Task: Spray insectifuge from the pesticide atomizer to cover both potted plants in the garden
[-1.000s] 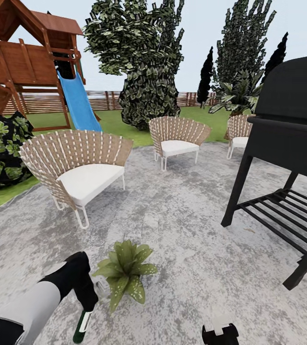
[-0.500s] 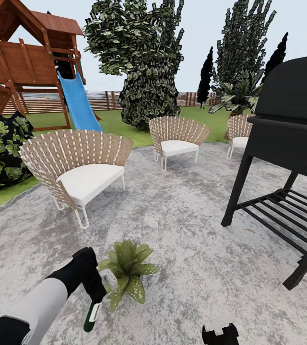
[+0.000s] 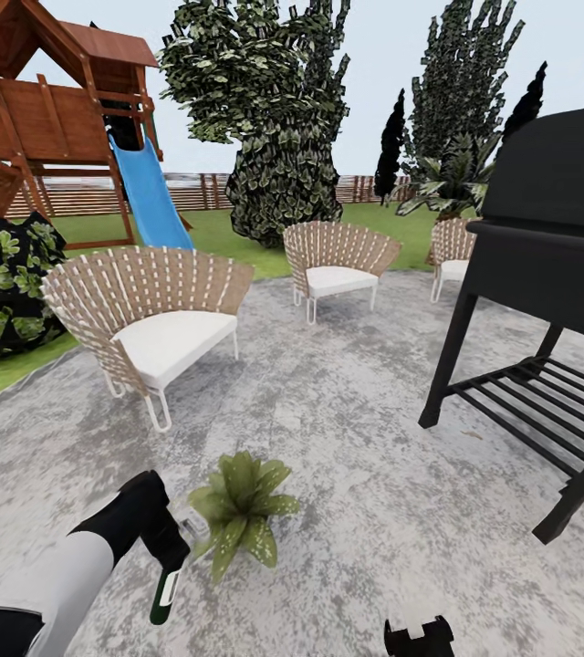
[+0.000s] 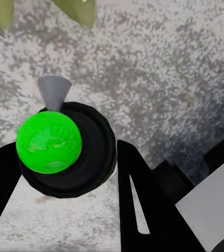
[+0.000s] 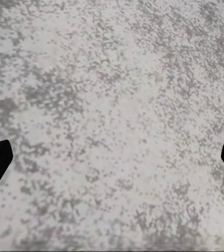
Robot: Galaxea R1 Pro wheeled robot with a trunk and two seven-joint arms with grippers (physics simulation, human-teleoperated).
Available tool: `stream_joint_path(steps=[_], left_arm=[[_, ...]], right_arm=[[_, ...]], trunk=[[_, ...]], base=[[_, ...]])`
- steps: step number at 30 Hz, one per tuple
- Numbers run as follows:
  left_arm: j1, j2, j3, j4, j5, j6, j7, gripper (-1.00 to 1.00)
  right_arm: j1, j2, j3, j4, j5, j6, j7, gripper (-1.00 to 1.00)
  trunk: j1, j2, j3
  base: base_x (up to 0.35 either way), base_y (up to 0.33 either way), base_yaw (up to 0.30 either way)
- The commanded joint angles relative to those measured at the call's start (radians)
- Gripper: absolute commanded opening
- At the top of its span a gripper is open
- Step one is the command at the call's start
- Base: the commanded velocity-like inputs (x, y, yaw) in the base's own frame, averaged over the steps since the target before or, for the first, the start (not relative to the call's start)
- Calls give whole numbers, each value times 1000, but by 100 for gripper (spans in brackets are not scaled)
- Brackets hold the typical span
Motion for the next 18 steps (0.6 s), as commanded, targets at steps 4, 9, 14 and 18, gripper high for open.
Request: stream_joint_path(steps=[4,9,14,18], left_arm=[[0,0,-2,-3,-3,8,-6,-100],[0,-1,-1,-4,-2,7,-4,-100],[1,0,-1,-1,-1,8,-4,-100],[2,2,11,-2,-1,8,3,-100]], right_arm=[[-1,1,-8,1,10,-3,-2,100],[-1,1,-8,1,11,-3,-2,100],[-1,1,-8,1,10,-3,-2,100],[-1,1,-8,1,11,-3,-2,100]], trunk=[[-1,0,-1],[-1,0,-1],[-1,0,-1],[-1,0,-1]], base=[[-234,207,-201],[-10,272,-291],[11,38,-298],[0,1,-109]])
